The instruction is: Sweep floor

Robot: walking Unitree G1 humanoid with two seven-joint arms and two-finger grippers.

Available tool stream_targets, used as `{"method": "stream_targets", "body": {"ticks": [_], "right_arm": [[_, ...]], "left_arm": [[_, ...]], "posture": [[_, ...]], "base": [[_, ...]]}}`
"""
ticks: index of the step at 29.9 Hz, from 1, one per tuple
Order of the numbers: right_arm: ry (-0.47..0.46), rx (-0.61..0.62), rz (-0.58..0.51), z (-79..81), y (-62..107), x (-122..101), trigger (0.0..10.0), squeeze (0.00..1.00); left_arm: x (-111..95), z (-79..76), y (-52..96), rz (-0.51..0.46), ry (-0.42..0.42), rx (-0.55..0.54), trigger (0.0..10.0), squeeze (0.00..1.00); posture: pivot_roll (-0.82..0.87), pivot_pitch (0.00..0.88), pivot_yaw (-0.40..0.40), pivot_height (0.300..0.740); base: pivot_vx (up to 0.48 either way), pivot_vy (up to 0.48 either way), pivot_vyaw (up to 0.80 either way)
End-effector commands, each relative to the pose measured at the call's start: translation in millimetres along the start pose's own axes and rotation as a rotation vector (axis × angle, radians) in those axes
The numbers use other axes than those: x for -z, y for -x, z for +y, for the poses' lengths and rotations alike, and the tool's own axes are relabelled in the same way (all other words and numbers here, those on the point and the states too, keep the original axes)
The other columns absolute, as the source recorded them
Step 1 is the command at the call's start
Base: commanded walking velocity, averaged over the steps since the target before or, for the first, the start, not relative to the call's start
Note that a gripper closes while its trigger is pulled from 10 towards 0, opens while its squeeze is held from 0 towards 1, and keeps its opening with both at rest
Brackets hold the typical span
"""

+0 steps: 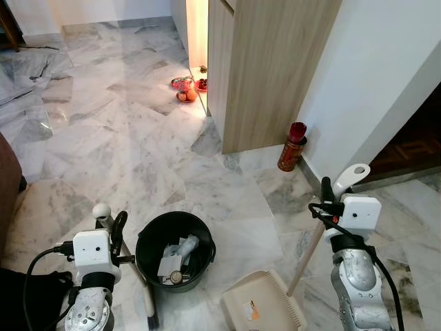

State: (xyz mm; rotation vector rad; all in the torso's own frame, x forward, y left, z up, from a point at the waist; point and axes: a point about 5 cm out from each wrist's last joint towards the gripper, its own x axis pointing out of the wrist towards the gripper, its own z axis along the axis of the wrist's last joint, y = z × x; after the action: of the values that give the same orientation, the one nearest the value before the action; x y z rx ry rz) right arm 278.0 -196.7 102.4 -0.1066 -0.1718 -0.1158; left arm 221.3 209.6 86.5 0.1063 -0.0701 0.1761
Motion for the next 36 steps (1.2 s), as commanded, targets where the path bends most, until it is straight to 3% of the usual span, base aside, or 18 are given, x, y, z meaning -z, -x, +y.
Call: {"method": "stream_targets", "body": {"ticks": [1, 36], "right_arm": [[-0.001, 0.014, -0.027, -2.7, -0.4, -6.9, 10.0, 0.0], [-0.02, -0.02, -0.028, 6.7, 2.1, -6.1, 10.0, 0.0]], "left_arm": [[-4.8, -3.5, 0.1, -0.023, -0.015, 0.025, 10.0, 0.0], [-3.6, -5.5, 1.1, -0.024, -0.013, 0.04, 10.0, 0.0]], "posture": [[0.0, 0.166, -0.043, 0.74], [0.0, 0.124, -0.034, 0.74]], "base": [[0.0, 0.0, 0.0], [0.0, 0.0, 0.0]]}}
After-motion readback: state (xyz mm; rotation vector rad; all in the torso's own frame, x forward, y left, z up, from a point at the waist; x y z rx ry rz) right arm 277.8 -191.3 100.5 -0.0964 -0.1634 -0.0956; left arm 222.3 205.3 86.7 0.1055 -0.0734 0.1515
